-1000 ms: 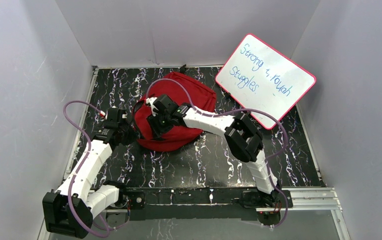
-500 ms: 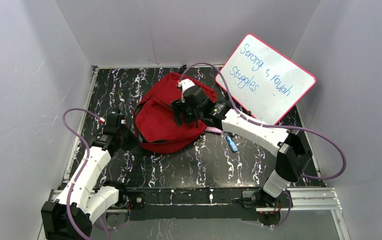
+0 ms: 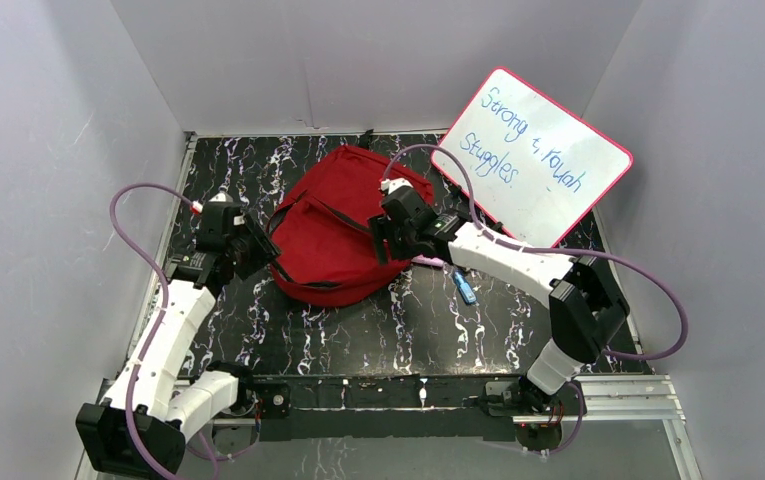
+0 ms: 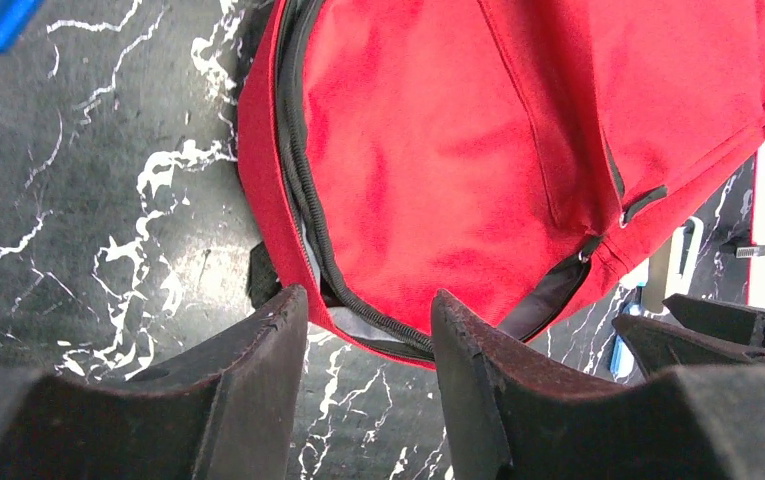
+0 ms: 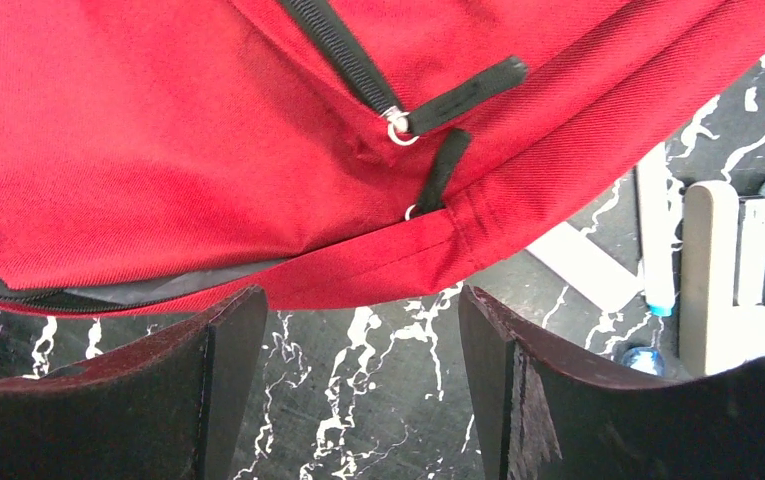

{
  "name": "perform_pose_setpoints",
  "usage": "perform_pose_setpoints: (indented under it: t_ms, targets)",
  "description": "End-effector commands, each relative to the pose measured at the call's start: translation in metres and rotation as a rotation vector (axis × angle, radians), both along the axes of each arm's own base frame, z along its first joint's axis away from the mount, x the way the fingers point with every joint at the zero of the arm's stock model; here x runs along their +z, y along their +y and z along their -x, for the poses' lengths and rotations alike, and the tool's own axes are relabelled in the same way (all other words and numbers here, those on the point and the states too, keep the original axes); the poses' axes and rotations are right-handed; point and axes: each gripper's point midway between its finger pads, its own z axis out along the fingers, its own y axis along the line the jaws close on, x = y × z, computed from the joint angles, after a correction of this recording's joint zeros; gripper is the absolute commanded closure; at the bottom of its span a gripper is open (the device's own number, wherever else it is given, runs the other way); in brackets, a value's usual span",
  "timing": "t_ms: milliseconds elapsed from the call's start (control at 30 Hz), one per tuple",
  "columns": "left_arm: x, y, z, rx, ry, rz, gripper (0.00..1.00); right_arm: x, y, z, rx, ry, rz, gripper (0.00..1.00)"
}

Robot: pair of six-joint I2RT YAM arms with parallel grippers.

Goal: Pack the student bag
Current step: Adjust the student bag at the center of the board, then zip the student bag at the center of the board.

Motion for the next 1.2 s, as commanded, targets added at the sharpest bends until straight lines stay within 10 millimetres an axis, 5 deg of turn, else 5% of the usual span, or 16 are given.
perform_pose_setpoints:
  t_ms: [0,333,633,1167]
  targets:
    - [0.019,0.006,-0.013,-0.05,-0.049,-0.073,0.53,0.021,-0.004,-0.017,-0.04,-0.043,-0.065,0.21]
    - [0.024,0.005,-0.031,-0.11,-0.063,-0.119,0.53,0.009,-0.001,-0.043,-0.001,-0.019,-0.036,0.26]
    - [0.024,0.002,-0.047,-0.154,-0.046,-0.147,0.54,-0.012,0.001,-0.055,0.026,0.007,0.033,0.42]
    - [0.01,-0.007,-0.033,-0.182,-0.018,-0.093,0.55,-0.043,0.001,-0.066,0.029,0.035,0.098,0.52]
